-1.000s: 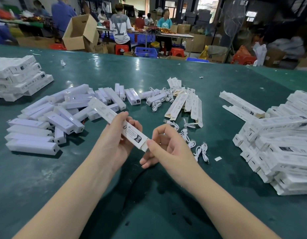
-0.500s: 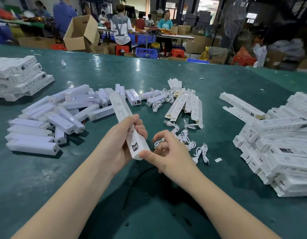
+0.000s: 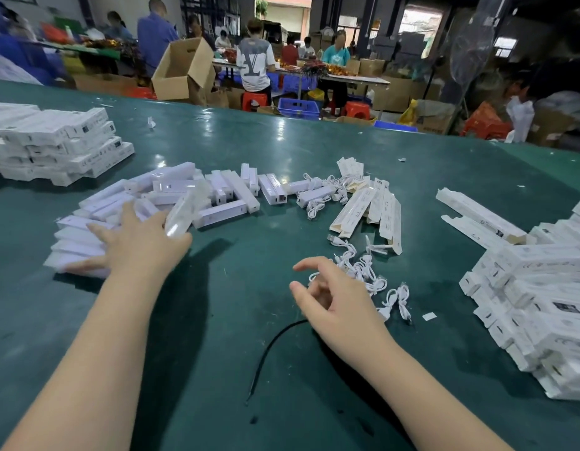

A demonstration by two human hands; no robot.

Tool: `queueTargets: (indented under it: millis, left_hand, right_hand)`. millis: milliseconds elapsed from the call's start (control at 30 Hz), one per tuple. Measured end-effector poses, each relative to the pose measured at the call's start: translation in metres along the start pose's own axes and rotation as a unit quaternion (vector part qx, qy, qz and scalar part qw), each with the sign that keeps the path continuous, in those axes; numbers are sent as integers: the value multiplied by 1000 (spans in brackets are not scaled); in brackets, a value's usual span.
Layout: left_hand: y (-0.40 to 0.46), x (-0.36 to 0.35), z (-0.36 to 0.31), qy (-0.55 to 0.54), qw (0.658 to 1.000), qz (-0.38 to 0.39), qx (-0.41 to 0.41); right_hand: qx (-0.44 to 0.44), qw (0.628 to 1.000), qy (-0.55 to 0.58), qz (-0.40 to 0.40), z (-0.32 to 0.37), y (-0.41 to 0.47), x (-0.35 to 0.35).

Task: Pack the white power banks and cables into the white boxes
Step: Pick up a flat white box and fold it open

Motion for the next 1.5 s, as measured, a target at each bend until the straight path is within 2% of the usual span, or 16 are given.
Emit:
queueTargets:
  millis: [100, 267, 667, 867, 967, 1067, 1133, 1267, 1367, 1433, 1500]
  left_hand:
    - [2, -3, 1, 34, 998, 46, 22]
    - [-7, -11, -9, 140, 990, 20, 14]
    - [-48, -51, -55, 210, 962, 26, -174]
    - [-48, -48, -55, 109, 946, -10, -304]
    - [-48, -46, -55, 73, 956, -32, -283]
    - [-45, -41, -54, 118, 957, -84, -253]
    - [-42, -36, -51, 98, 960, -96, -244]
    - [-42, -37, -45, 35, 965, -18, -258]
    - [-51, -33, -46, -32, 955, -9, -296]
    - [-62, -29, -51, -162, 929, 12, -332]
    - [-79, -27, -60, -260, 874, 91, -399]
  right_hand:
    - [-4, 1000, 2, 7, -1, 0, -1]
    - [-7, 1000, 18, 1, -4, 4, 0]
    - [-2, 1000, 21, 2, -1, 2, 0]
    - [5, 1000, 12, -6, 1, 2, -1]
    - [5, 1000, 14, -4, 1, 1, -1]
    - [6, 1000, 16, -7, 2, 0, 0]
    - [5, 1000, 19, -11, 3, 1, 1]
    - [-3, 1000, 26, -16, 4, 1, 4]
    - [-18, 998, 54, -31, 6, 2, 4]
    - [-49, 987, 145, -50, 8, 4, 5]
    - [-104, 952, 281, -55, 9, 7, 10]
Point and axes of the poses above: each hand's wrist, its own y-axis towards the middle knuckle, its own x-axis out of the back of the hand, z = x × y, the point moved 1 cm from there along y, towards the middle knuckle, and after that the axes turned 8 degrees about z, right-handed, at the moved point
